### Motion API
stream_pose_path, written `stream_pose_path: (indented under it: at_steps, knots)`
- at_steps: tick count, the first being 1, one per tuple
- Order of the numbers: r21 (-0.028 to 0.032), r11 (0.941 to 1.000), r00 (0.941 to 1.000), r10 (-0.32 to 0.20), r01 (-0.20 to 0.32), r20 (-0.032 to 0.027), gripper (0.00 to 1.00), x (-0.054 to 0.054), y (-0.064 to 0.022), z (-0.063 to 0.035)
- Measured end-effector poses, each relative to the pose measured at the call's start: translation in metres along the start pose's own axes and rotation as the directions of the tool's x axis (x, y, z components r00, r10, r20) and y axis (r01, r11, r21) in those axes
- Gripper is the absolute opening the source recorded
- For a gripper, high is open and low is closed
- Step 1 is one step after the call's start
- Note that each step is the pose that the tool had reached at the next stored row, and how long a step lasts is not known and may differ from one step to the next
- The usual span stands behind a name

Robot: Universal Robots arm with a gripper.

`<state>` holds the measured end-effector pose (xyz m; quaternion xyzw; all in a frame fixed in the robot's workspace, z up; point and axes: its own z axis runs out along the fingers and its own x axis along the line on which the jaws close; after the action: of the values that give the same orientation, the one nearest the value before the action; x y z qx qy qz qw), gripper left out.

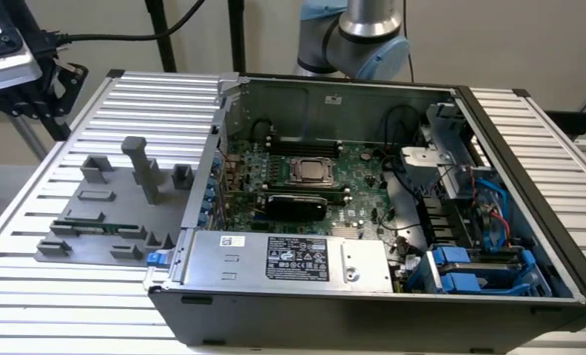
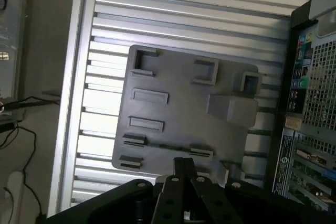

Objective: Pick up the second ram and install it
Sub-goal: 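Pick up the second ram and move it above second insertion slot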

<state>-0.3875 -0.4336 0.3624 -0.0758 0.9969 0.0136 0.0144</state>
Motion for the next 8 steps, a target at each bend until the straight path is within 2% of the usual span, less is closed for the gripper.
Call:
stream_pose_path:
  at_steps: [4,8]
  knots:
    - [-0.0025,0.9973,0.9973,-0.073,0.073,-0.0026,0.0,0.0001,-0.0001,0.0027]
    - [-0.0051,0.9895,0.9895,-0.144,0.144,-0.0051,0.0,0.0002,-0.0002,0.0052]
